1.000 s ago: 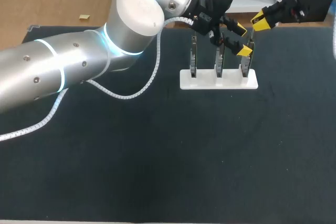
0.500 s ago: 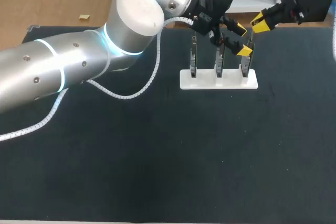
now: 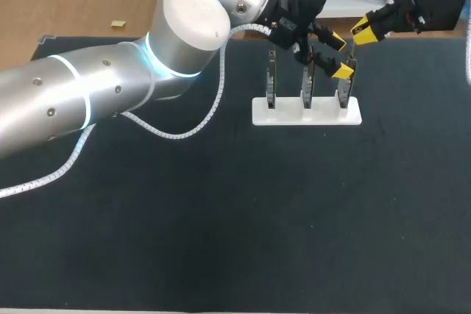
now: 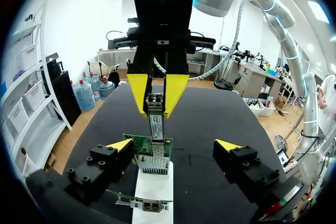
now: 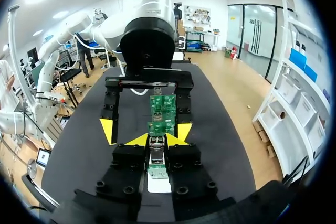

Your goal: Pick up the optical module with the left hand, and insert it into the network port with the right hand.

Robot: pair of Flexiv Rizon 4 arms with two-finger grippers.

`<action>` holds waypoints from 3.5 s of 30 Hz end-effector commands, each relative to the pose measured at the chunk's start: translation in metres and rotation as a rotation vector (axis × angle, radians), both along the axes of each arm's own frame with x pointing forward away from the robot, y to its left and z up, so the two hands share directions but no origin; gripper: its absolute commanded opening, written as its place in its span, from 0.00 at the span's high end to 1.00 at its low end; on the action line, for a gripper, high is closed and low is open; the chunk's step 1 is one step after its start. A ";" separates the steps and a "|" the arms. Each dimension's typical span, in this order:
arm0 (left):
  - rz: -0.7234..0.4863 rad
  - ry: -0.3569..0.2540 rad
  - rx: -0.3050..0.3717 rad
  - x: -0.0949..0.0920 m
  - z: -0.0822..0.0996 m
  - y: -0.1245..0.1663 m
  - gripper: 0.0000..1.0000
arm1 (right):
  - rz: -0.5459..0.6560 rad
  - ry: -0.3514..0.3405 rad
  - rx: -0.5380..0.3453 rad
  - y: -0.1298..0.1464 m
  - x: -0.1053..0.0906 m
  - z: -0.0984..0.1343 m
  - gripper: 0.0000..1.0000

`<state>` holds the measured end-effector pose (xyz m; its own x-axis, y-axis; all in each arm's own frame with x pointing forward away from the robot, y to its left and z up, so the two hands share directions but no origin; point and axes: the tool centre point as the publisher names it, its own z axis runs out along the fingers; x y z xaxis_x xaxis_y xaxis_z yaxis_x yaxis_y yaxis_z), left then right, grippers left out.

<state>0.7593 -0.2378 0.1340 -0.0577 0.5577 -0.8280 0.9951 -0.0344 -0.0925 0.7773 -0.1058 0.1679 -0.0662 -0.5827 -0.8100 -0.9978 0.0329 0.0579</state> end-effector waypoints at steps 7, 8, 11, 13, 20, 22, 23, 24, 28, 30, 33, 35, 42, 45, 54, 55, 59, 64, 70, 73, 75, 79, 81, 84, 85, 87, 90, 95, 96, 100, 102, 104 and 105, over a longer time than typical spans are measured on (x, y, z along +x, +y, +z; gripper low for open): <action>-0.003 0.004 0.006 0.002 0.001 -0.001 0.00 | 0.005 -0.011 -0.003 0.000 -0.001 0.002 1.00; -0.003 0.004 0.006 0.002 0.001 -0.001 0.00 | 0.005 -0.012 -0.004 0.000 -0.001 0.002 1.00; -0.003 0.004 0.006 0.002 0.001 -0.001 0.00 | 0.006 -0.012 -0.005 0.000 -0.001 0.002 1.00; -0.003 0.004 0.006 0.002 0.001 -0.001 0.00 | 0.006 -0.011 -0.007 -0.001 -0.001 0.002 1.00; -0.003 0.004 0.006 0.002 0.001 -0.001 0.00 | 0.008 -0.007 -0.010 -0.001 -0.003 0.001 1.00; -0.003 0.004 0.006 0.002 0.001 -0.001 0.00 | 0.008 -0.006 -0.011 -0.001 -0.003 0.000 1.00; -0.003 0.004 0.006 0.002 0.001 -0.001 0.00 | 0.008 -0.004 -0.012 -0.001 -0.003 0.000 1.00; -0.003 0.004 0.006 0.002 0.001 -0.001 0.00 | 0.009 -0.003 -0.013 -0.001 -0.004 0.000 1.00; -0.003 0.004 0.006 0.002 0.001 -0.001 0.00 | 0.013 0.003 -0.014 0.000 -0.005 -0.003 1.00; -0.003 0.004 0.006 0.002 0.001 -0.001 0.00 | 0.015 0.004 -0.015 0.001 -0.005 -0.003 1.00; -0.003 0.004 0.006 0.002 0.001 -0.001 0.00 | 0.023 -0.002 -0.023 0.002 -0.005 -0.003 1.00; -0.003 0.004 0.006 0.002 0.001 -0.001 0.00 | 0.025 -0.003 -0.027 0.002 -0.006 -0.003 1.00; -0.003 0.004 0.006 0.002 0.001 -0.001 0.00 | 0.018 -0.006 -0.025 0.001 -0.006 -0.002 1.00; -0.003 0.004 0.006 0.002 0.001 -0.001 0.00 | 0.015 -0.014 -0.019 0.001 -0.005 0.000 1.00; -0.003 0.004 0.006 0.002 0.001 -0.001 0.00 | 0.001 -0.031 -0.005 0.003 -0.003 0.002 1.00; -0.003 0.004 0.006 0.002 0.001 -0.001 0.00 | -0.001 -0.031 -0.003 0.003 -0.003 0.002 1.00; -0.003 0.004 0.006 0.002 0.001 -0.001 0.00 | -0.006 -0.029 -0.002 0.003 -0.003 0.001 1.00; -0.003 0.004 0.006 0.002 0.001 -0.001 0.00 | -0.007 -0.026 -0.009 0.002 -0.004 -0.001 1.00; -0.003 0.004 0.006 0.002 0.001 -0.001 0.00 | -0.008 -0.024 -0.010 0.002 -0.004 -0.002 1.00; -0.003 0.004 0.006 0.002 0.001 -0.001 0.00 | -0.008 -0.024 -0.011 0.002 -0.004 -0.003 1.00; -0.003 0.004 0.006 0.002 0.001 -0.001 0.00 | -0.008 -0.025 -0.014 0.002 -0.004 -0.003 1.00; -0.003 0.004 0.006 0.002 0.001 -0.001 0.00 | -0.010 -0.030 -0.013 0.001 -0.003 -0.002 1.00; -0.003 0.004 0.006 0.002 0.001 -0.001 0.00 | -0.012 -0.033 -0.013 0.001 -0.002 -0.001 1.00; -0.003 0.004 0.006 0.002 0.001 -0.001 0.00 | -0.015 -0.036 -0.011 0.000 -0.001 0.000 1.00; -0.003 0.004 0.006 0.002 0.001 -0.001 0.00 | -0.016 -0.037 -0.011 0.000 -0.001 0.000 1.00; -0.003 0.004 0.006 0.002 0.001 -0.001 0.00 | -0.015 -0.037 -0.013 0.000 -0.001 -0.001 1.00; -0.003 0.004 0.006 0.002 0.001 -0.001 0.00 | -0.013 -0.033 -0.014 0.000 -0.001 -0.002 1.00; -0.003 0.004 0.006 0.002 0.001 -0.001 0.00 | -0.006 -0.025 -0.016 0.001 -0.002 -0.004 1.00; -0.003 0.004 0.006 0.002 0.001 -0.001 0.00 | -0.007 -0.024 -0.015 0.001 -0.002 -0.004 1.00; -0.003 0.004 0.006 0.002 0.001 -0.001 0.00 | -0.006 -0.024 -0.014 0.002 -0.002 -0.004 1.00; -0.003 0.004 0.006 0.002 0.001 -0.001 0.00 | -0.007 -0.025 -0.013 0.002 -0.002 -0.004 1.00; -0.003 0.004 0.006 0.002 0.001 -0.001 0.00 | -0.008 -0.026 -0.013 0.002 -0.002 -0.004 1.00; -0.003 0.004 0.006 0.002 0.001 -0.001 0.00 | -0.008 -0.026 -0.013 0.002 -0.002 -0.004 1.00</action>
